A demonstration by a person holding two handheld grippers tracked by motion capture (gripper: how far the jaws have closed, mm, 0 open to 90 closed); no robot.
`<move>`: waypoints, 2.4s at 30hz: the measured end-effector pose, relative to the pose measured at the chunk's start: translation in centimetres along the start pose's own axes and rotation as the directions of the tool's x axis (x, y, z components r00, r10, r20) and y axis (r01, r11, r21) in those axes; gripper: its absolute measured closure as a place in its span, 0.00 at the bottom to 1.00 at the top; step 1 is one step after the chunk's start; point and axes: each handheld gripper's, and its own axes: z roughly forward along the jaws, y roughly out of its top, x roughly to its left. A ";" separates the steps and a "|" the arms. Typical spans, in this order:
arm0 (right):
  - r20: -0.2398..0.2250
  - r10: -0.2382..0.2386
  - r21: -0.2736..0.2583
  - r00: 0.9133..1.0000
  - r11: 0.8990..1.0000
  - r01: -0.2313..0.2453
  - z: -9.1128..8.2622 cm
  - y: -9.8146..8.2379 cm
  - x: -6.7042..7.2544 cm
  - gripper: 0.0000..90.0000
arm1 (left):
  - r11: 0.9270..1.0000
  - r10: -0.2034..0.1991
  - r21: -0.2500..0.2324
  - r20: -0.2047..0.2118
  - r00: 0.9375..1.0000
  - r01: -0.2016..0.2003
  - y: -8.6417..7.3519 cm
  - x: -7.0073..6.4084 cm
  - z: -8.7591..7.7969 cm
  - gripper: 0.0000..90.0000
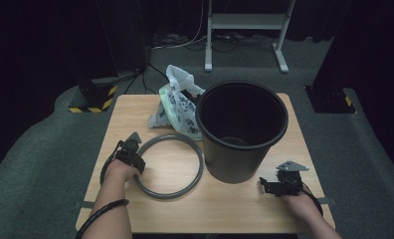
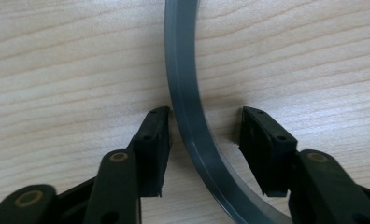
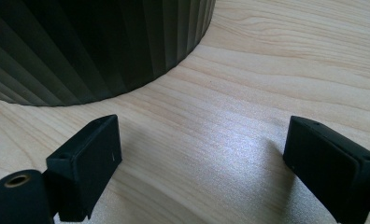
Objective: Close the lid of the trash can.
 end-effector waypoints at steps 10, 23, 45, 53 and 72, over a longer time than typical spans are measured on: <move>-0.002 -0.006 -0.001 1.000 1.000 0.006 0.0 0.0 0.0 0.12 | 1.000 -0.013 0.024 -0.029 1.000 0.014 1.3 0.2 0.0 0.61; -0.004 -0.005 0.000 1.000 1.000 0.005 0.0 0.0 0.1 0.12 | 1.000 0.014 0.004 -0.031 0.999 -0.014 1.2 -0.3 -0.1 0.75; -0.010 -0.010 0.002 1.000 1.000 0.010 0.1 0.1 0.1 0.12 | 0.999 -0.017 -0.052 -0.018 1.000 0.016 0.4 -0.1 -0.1 0.86; -0.011 -0.014 0.000 1.000 1.000 0.014 0.1 0.1 0.0 0.12 | 0.998 -0.040 -0.055 0.043 0.998 0.042 0.0 0.8 -0.4 0.86; -0.011 -0.010 0.002 1.000 1.000 0.010 0.1 0.1 0.1 0.12 | 0.991 -0.081 -0.088 0.188 0.979 0.099 -1.7 2.8 -1.5 0.88</move>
